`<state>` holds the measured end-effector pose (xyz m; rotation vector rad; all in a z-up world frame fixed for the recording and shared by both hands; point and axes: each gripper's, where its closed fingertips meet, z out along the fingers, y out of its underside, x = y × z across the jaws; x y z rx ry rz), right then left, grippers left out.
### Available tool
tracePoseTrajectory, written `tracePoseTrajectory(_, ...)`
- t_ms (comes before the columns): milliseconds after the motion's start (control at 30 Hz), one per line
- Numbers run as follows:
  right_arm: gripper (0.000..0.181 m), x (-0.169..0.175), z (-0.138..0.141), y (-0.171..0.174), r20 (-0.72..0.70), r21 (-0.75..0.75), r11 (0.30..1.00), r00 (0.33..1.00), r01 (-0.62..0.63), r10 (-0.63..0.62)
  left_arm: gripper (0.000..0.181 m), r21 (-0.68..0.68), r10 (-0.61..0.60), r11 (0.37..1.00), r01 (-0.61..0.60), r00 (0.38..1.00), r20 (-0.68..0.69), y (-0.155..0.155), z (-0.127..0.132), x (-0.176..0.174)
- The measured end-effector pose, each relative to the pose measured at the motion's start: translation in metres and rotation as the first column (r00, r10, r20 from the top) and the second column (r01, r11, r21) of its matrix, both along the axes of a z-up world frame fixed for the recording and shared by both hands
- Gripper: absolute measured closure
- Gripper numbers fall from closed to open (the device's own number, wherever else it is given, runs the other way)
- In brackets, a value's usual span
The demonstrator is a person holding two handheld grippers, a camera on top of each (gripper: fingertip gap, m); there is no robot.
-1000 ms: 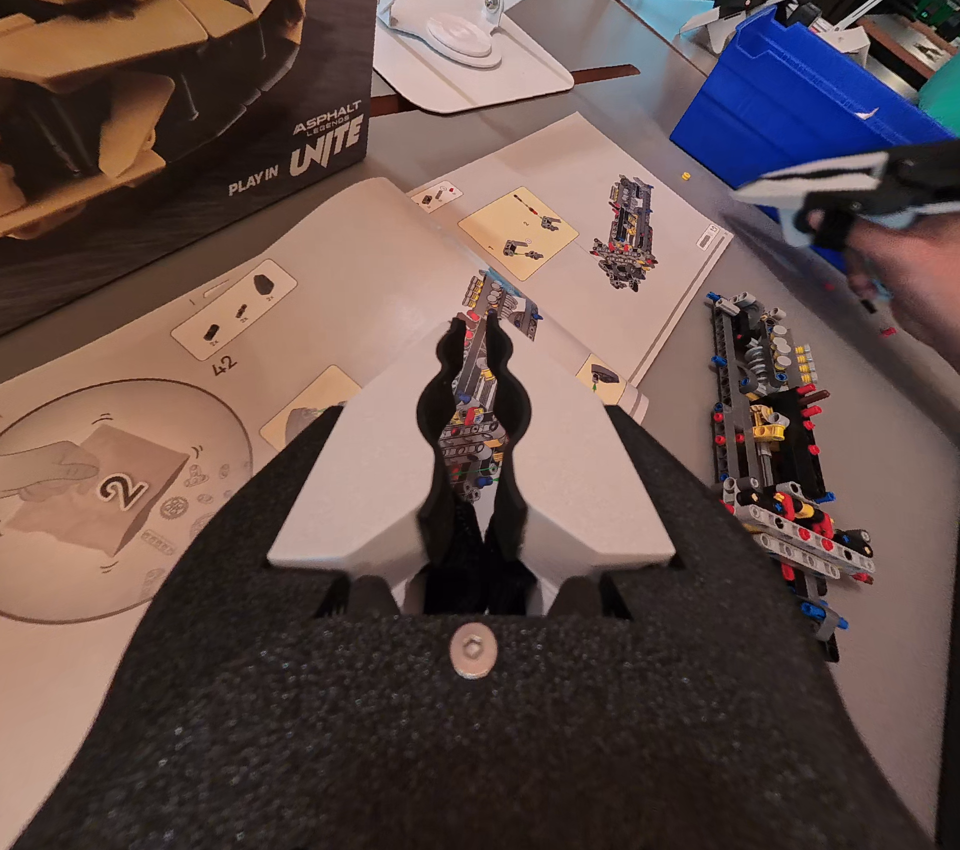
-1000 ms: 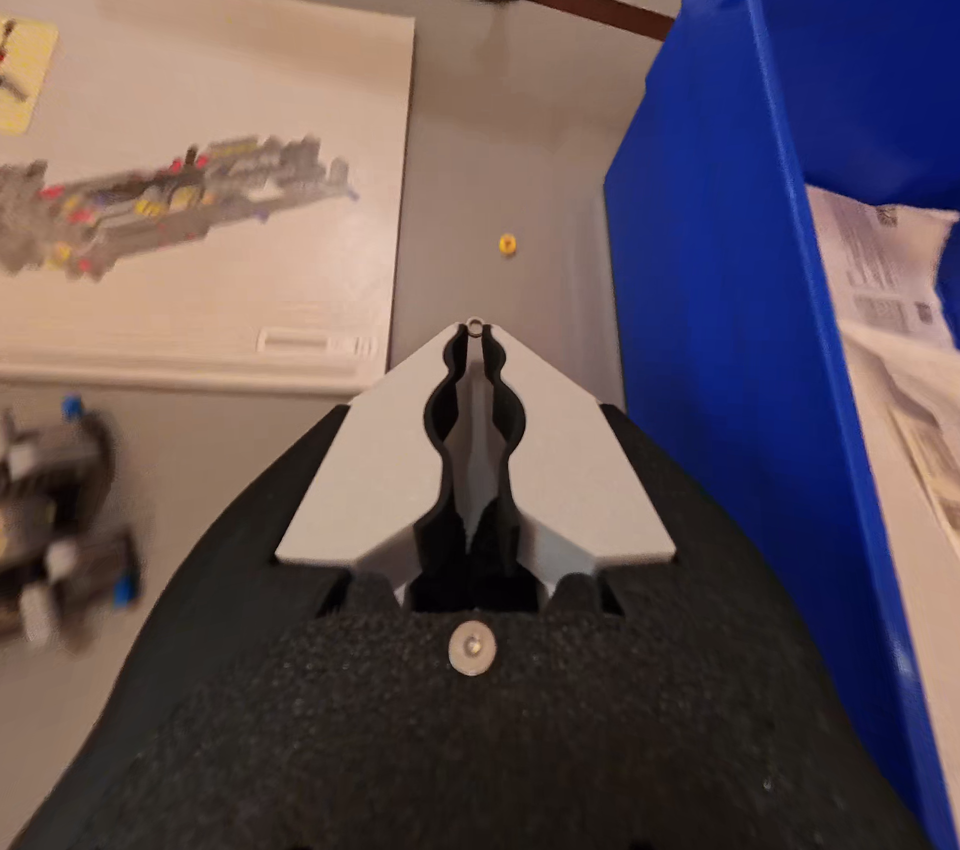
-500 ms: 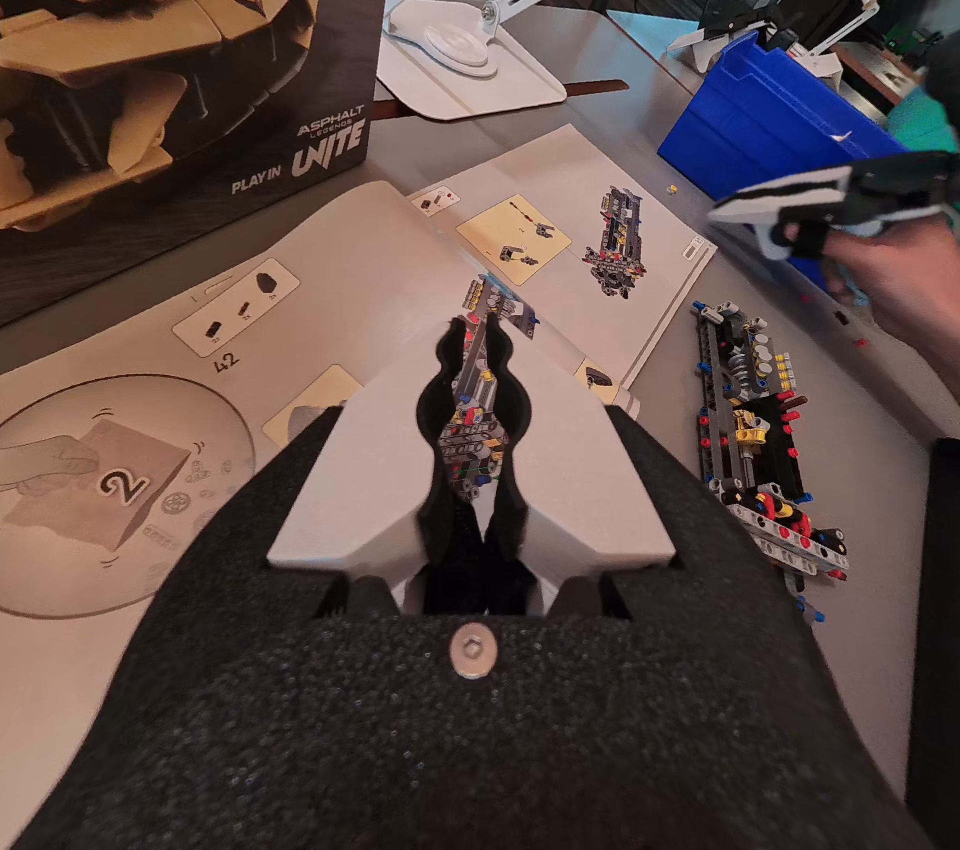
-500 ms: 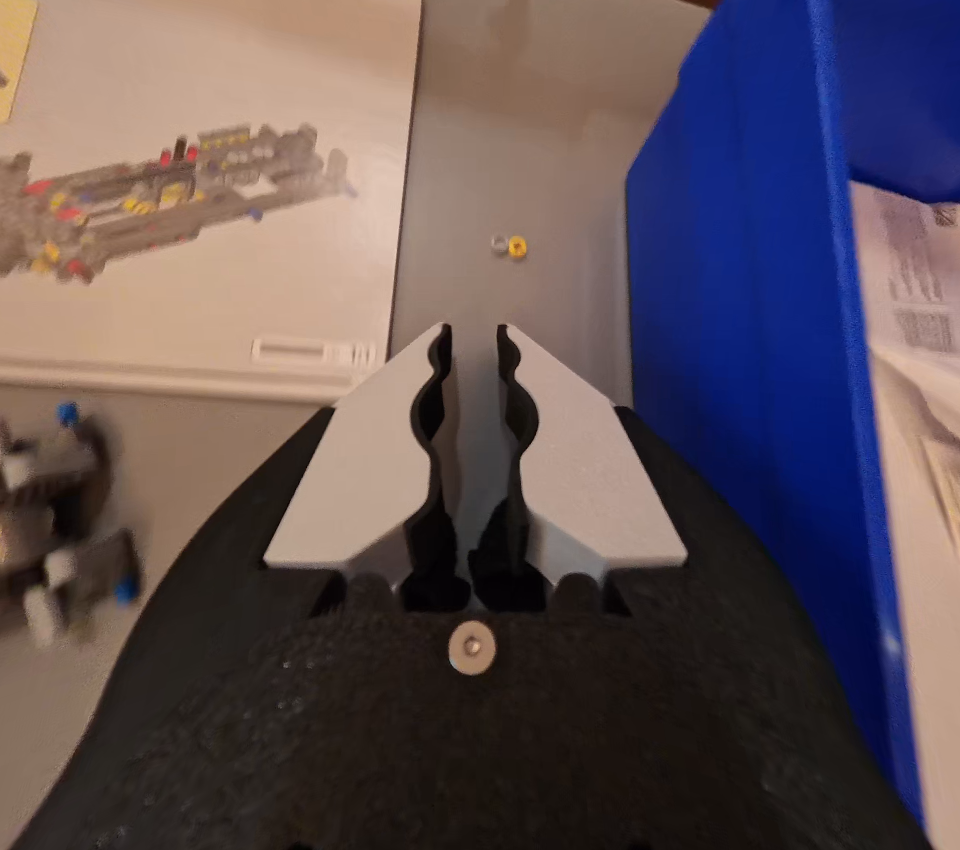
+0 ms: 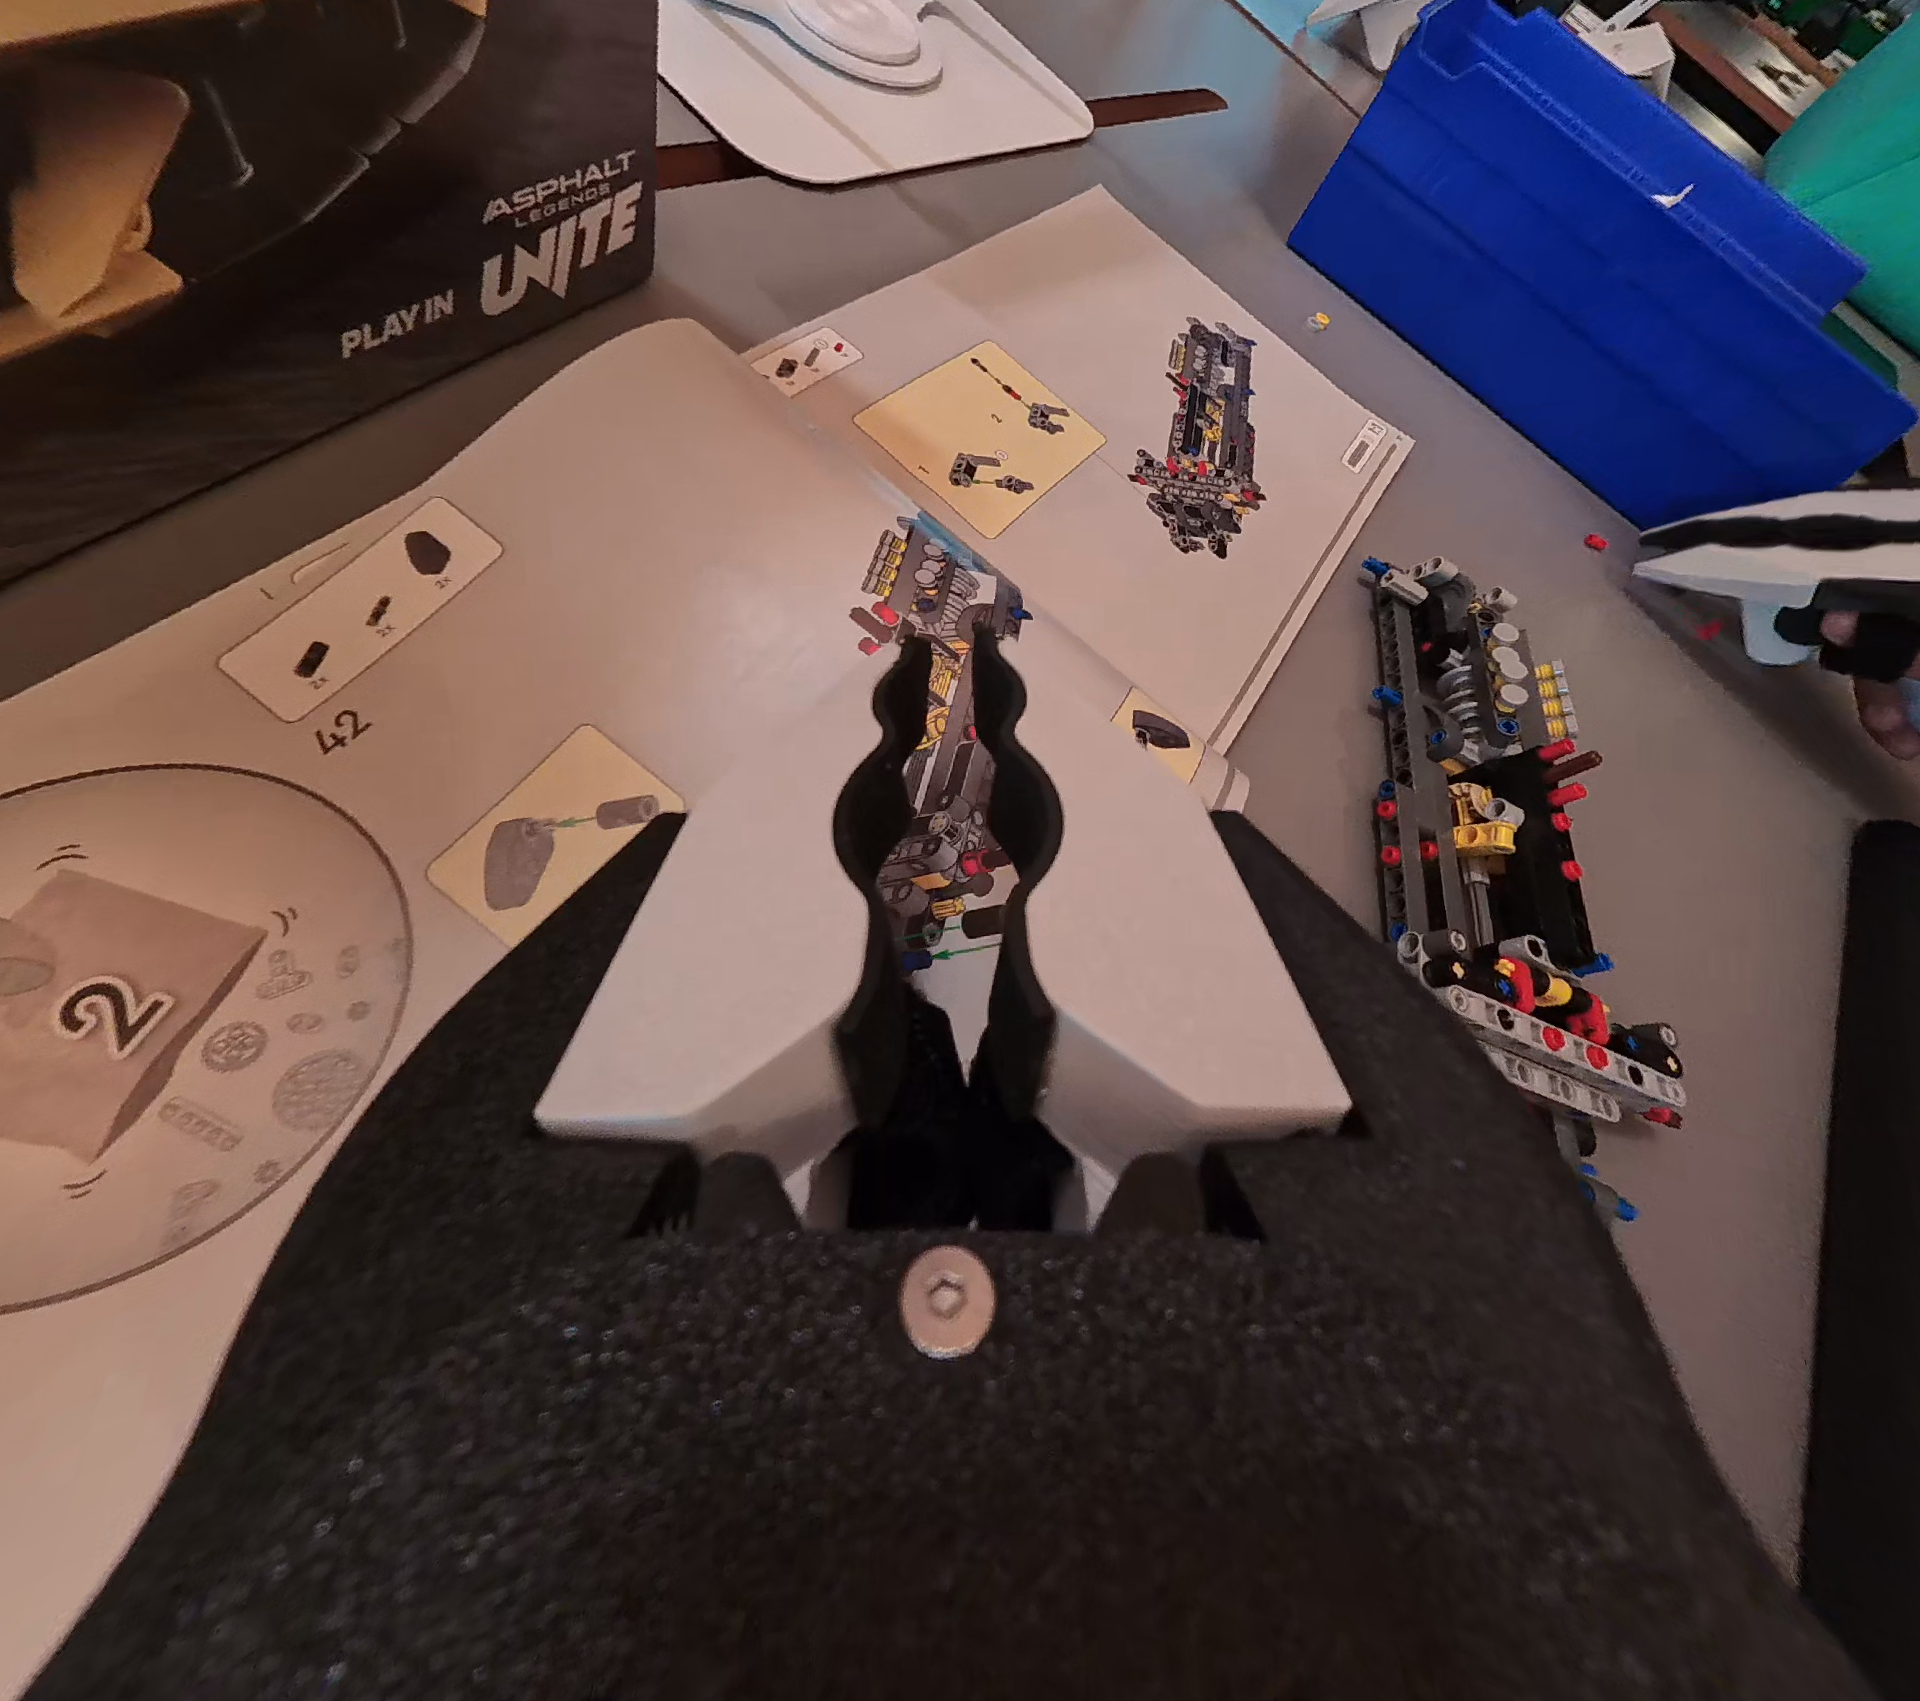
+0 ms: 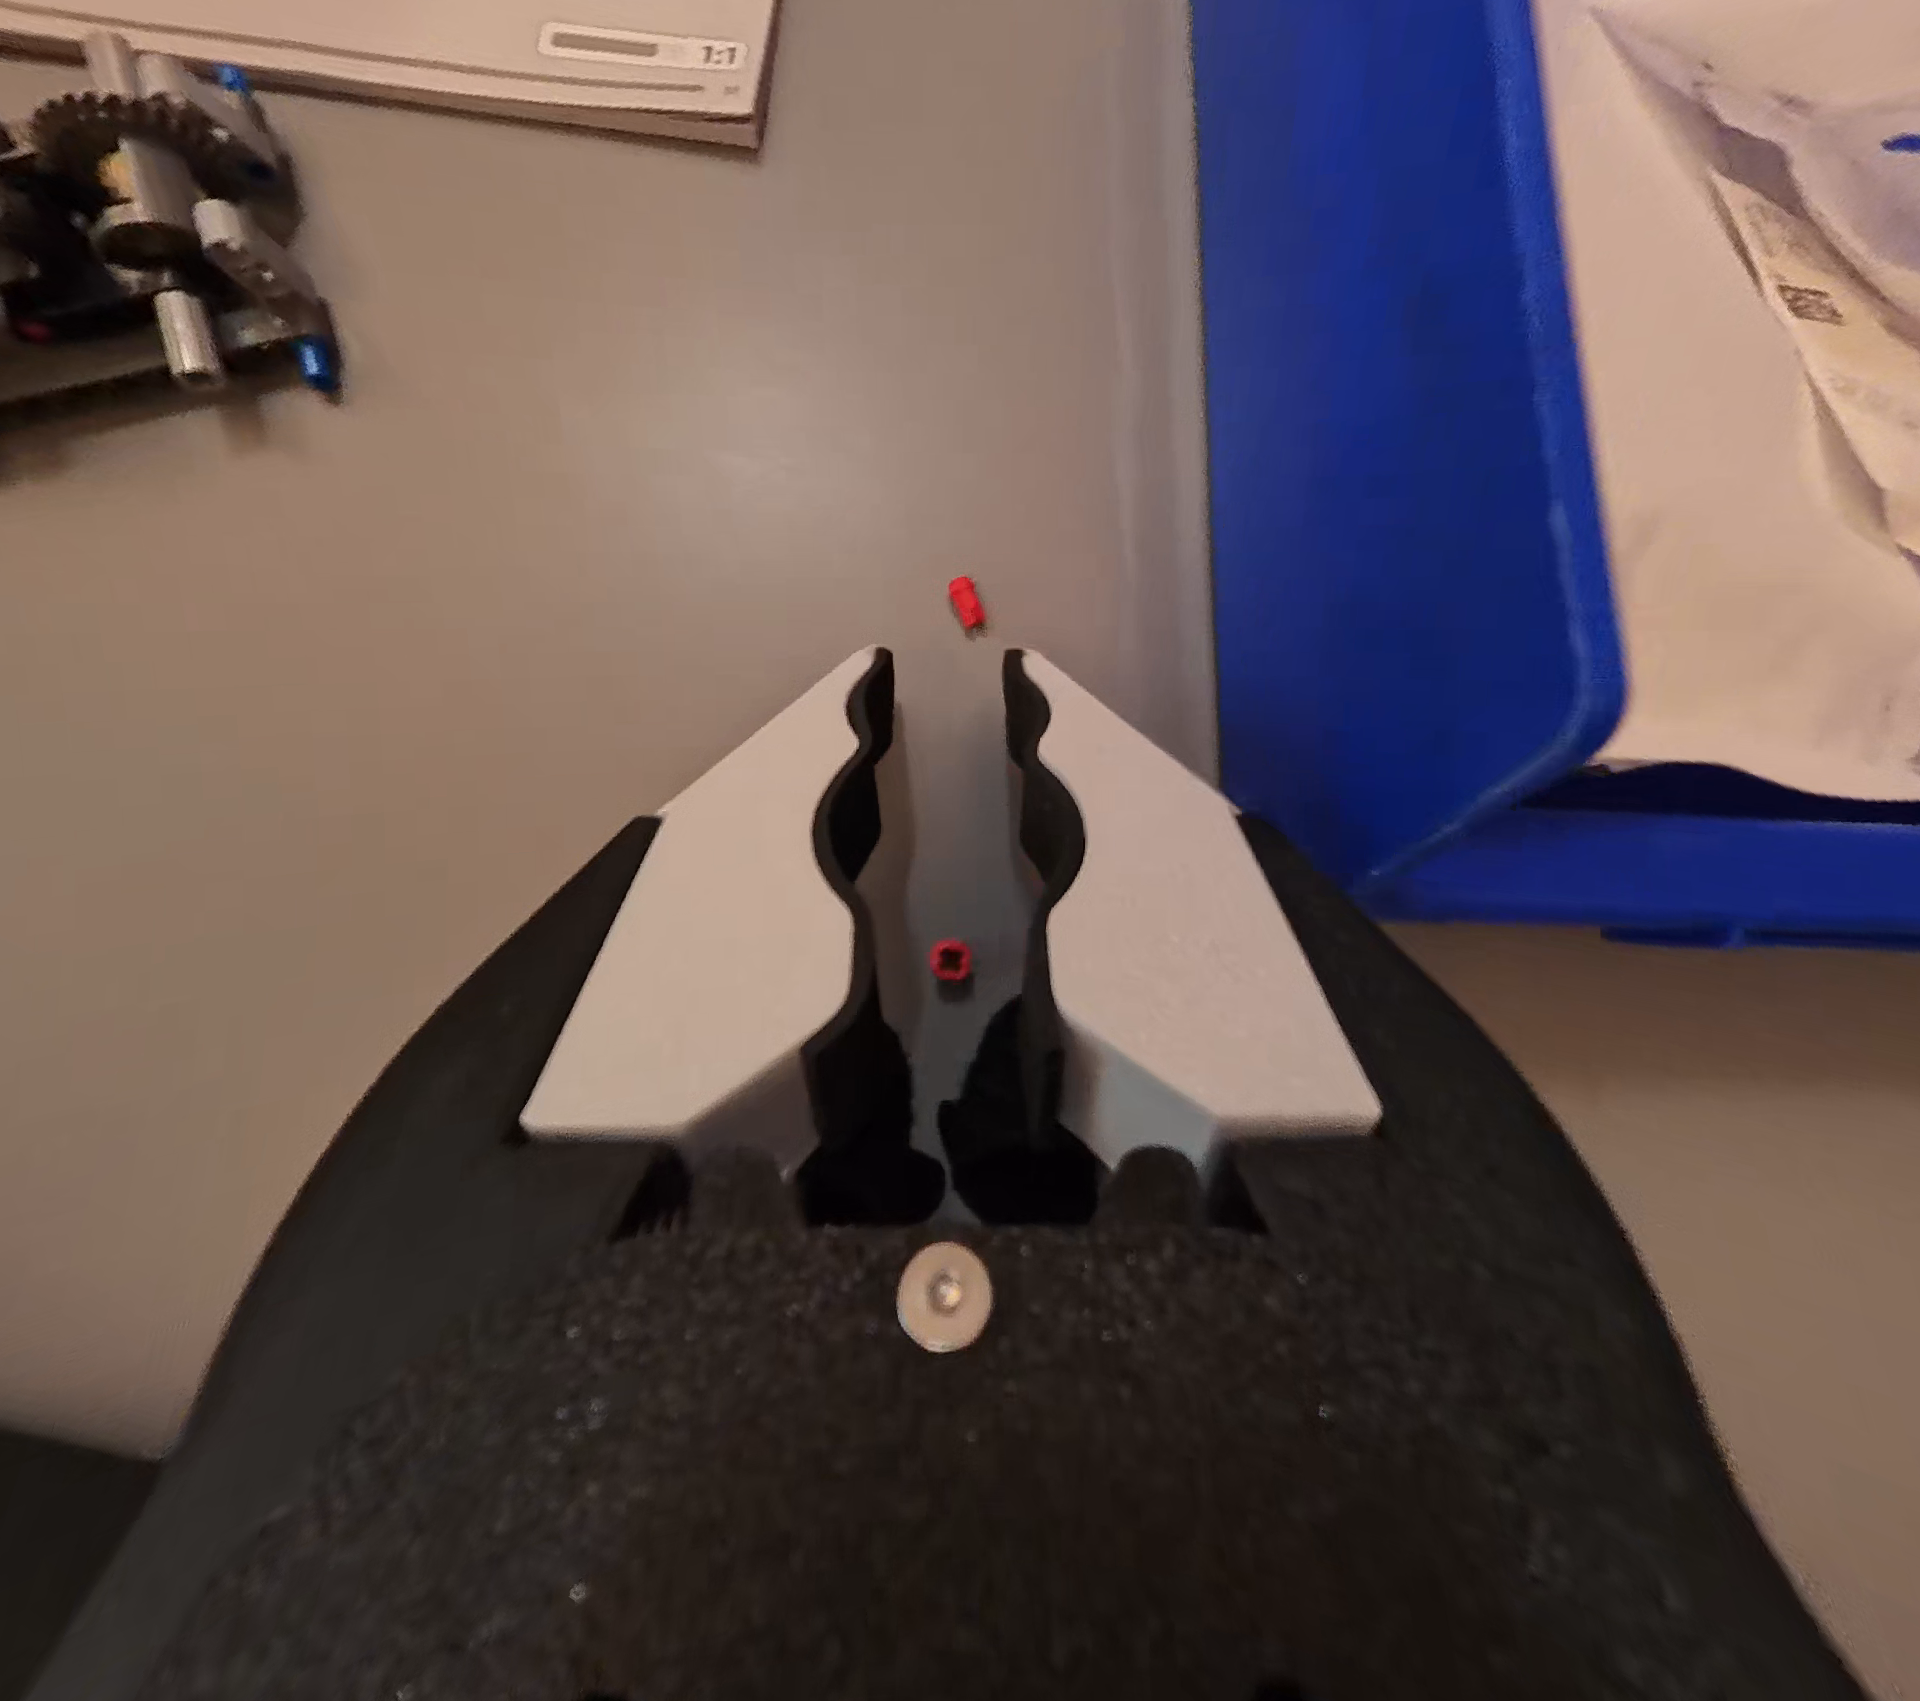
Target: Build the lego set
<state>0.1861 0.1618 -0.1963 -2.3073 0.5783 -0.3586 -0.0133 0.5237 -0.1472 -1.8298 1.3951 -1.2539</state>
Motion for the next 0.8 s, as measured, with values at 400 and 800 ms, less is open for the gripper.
tracePoseTrajectory(400,0.178,0.008,-0.009,0.016,0.001,-0.005,1.0,1.0,0.006,-0.006,0.175,-0.004,0.017,1.0,-0.017,1.0,0.003,0.006,0.001,-0.002)
tracePoseTrajectory(800,0.178,0.084,0.001,0.137,0.092,-0.017,0.988,0.985,0.151,-0.149,0.176,-0.005,0.025,1.0,-0.025,1.0,0.016,0.009,0.006,-0.004)
